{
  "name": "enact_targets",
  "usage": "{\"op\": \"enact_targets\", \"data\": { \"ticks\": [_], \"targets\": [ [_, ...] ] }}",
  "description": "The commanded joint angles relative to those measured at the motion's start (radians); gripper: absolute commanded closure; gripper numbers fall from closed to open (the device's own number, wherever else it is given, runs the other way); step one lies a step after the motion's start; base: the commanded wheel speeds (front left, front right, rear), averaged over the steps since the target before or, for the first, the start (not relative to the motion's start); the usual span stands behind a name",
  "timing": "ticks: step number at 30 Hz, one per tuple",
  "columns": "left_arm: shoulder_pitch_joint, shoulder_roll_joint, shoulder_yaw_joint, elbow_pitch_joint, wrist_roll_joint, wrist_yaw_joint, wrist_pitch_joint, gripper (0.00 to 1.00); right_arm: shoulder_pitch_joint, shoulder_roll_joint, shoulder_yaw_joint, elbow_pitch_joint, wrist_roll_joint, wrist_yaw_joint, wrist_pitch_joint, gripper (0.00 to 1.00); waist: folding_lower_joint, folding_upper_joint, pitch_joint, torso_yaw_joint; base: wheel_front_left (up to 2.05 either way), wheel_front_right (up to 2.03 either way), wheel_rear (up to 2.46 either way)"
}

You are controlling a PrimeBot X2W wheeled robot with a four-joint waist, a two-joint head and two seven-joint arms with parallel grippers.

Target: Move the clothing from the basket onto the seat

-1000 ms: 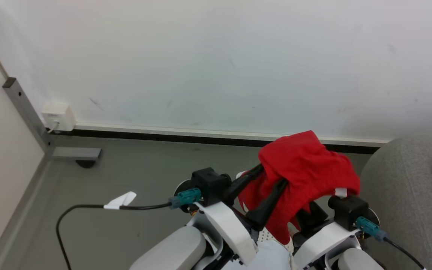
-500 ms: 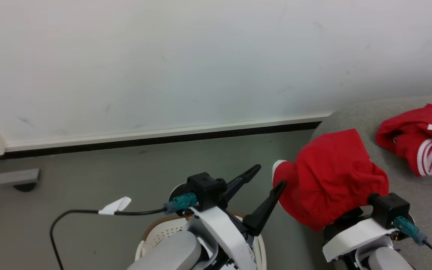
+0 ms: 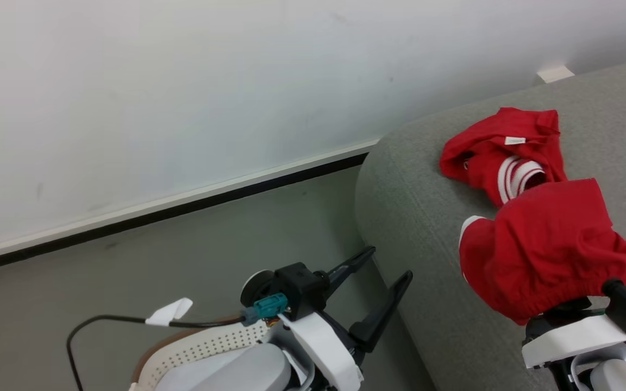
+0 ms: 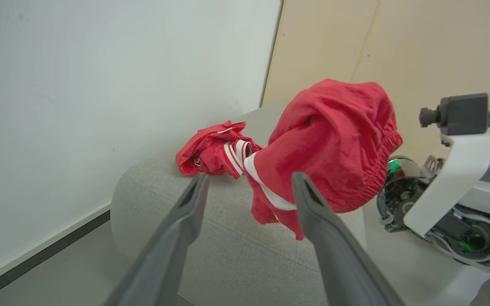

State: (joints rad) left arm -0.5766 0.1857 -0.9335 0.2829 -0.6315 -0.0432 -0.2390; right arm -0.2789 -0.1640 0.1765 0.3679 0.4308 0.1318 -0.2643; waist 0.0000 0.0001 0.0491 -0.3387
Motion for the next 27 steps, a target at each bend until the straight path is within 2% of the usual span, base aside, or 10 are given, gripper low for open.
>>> {"op": "enact_targets", "data": {
  "ticks": [1,7,13,23,27],
  "targets": [
    [0.001,0.005,0.0,0.004,0.012,0.0,-0.005,0.0,0.011,-0.008,-0.007,-0.007,-0.006,-0.002,0.0,1.0,0.0,-0.0001,0.006,-0.034,0.0,0.0,0.0],
    [0.014,-0.009,-0.015,0.029,0.029,-0.005,-0.014,0.0,0.038,-0.017,-0.051,-0.031,-0.009,-0.002,0.0,1.0,0.0,-0.0001,0.008,-0.085,0.0,0.0,0.0],
    [0.008,-0.025,-0.018,0.052,0.036,-0.015,-0.019,0.0,0.055,-0.023,-0.07,-0.045,-0.004,-0.002,0.0,1.0,0.0,-0.0001,0.011,-0.101,0.0,0.0,0.0],
    [-0.015,-0.034,-0.021,0.071,0.04,-0.027,-0.023,0.0,0.032,-0.027,-0.08,-0.057,0.018,-0.002,0.0,1.0,0.0,-0.0001,0.042,-0.072,0.0,0.0,0.0],
    [-0.026,-0.023,-0.021,0.07,0.04,-0.03,-0.022,0.0,-0.022,-0.066,-0.069,-0.058,0.056,-0.002,0.0,1.0,0.0,-0.0001,0.076,-0.053,0.0,0.0,0.0]
  ]
}}
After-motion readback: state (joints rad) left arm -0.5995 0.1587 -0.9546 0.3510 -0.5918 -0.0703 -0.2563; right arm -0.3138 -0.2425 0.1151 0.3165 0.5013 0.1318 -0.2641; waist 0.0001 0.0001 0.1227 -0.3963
